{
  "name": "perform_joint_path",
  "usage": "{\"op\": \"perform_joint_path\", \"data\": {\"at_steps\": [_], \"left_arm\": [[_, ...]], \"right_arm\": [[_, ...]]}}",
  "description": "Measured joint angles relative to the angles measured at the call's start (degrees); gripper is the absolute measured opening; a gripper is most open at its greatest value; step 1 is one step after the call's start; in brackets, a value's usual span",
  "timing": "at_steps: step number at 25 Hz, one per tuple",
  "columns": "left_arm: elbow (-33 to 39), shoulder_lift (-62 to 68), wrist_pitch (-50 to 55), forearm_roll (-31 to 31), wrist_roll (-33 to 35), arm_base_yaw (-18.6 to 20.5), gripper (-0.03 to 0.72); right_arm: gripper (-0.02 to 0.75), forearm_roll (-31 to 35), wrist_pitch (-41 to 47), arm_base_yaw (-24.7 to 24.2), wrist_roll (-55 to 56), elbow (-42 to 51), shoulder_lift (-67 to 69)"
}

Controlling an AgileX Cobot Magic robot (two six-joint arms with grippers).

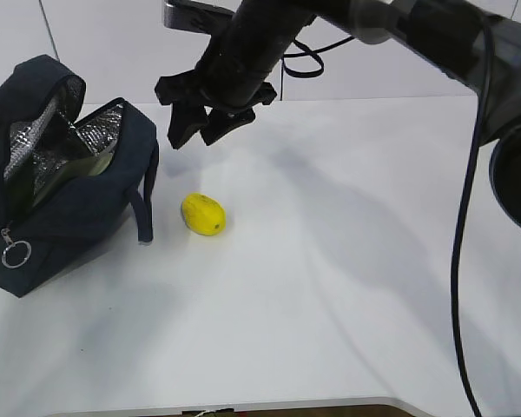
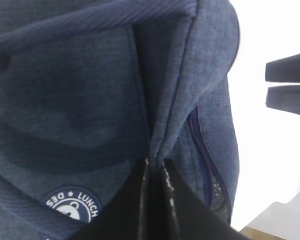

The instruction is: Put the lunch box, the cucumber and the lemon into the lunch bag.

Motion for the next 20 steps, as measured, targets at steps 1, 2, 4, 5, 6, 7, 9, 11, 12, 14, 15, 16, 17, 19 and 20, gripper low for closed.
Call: {"op": "perform_joint_path", "data": {"at_steps": [1, 2, 4, 5, 6, 7, 9, 11, 12, 14, 15, 16, 17, 19, 20], "left_arm": [[0.00, 0.00, 0.00, 0.00, 0.00, 0.00, -0.013], [0.00, 0.00, 0.00, 0.00, 0.00, 0.00, -0.013], [0.00, 0.00, -0.11, 0.00, 0.00, 0.00, -0.013], [0.00, 0.00, -0.11, 0.00, 0.00, 0.00, -0.013], [0.00, 0.00, -0.11, 0.10, 0.00, 0.00, -0.013], [0.00, 0.00, -0.11, 0.10, 0.00, 0.00, -0.013], [0.00, 0.00, -0.11, 0.10, 0.00, 0.00, -0.013], [0.00, 0.00, -0.18, 0.10, 0.00, 0.00, -0.013], [0.00, 0.00, -0.18, 0.10, 0.00, 0.00, -0.013], [0.00, 0.00, -0.18, 0.10, 0.00, 0.00, -0.013], [0.00, 0.00, -0.18, 0.10, 0.00, 0.00, -0.013], [0.00, 0.00, -0.18, 0.10, 0.00, 0.00, -0.013], [0.00, 0.00, -0.23, 0.10, 0.00, 0.00, -0.013], [0.00, 0.00, -0.32, 0.10, -0.09, 0.00, -0.013], [0.00, 0.00, -0.32, 0.10, -0.09, 0.00, -0.013]], "right_arm": [[0.417, -1.31, 0.09, 0.09, 0.44, 0.00, 0.00], [0.424, -2.68, 0.21, 0.47, 0.68, 0.00, 0.00], [0.452, -4.20, 0.21, 1.25, 0.79, 0.00, 0.00], [0.468, -4.41, 0.21, 1.55, 0.79, 0.00, 0.00], [0.479, -4.63, 0.21, 1.91, 0.79, 0.00, 0.00], [0.488, -4.96, 0.21, 2.03, 0.79, 0.00, 0.00], [0.496, -6.03, 0.21, 2.26, 0.79, 0.77, 0.00], [0.501, -7.20, 0.21, 2.37, 0.79, 2.05, 0.00], [0.501, -7.49, 0.21, 2.37, 0.79, 2.61, 0.00], [0.502, -8.09, 0.21, 2.37, 0.79, 3.83, 0.08], [0.502, -8.17, 0.21, 2.37, 0.67, 4.34, 0.08], [0.502, -8.17, 0.21, 2.37, 0.59, 4.97, 0.08], [0.502, -8.30, 0.21, 2.37, 0.34, 5.39, 0.08], [0.502, -8.52, 0.21, 2.37, -0.01, 5.84, 0.08], [0.502, -8.70, 0.21, 2.37, -0.13, 5.97, 0.08]]}}
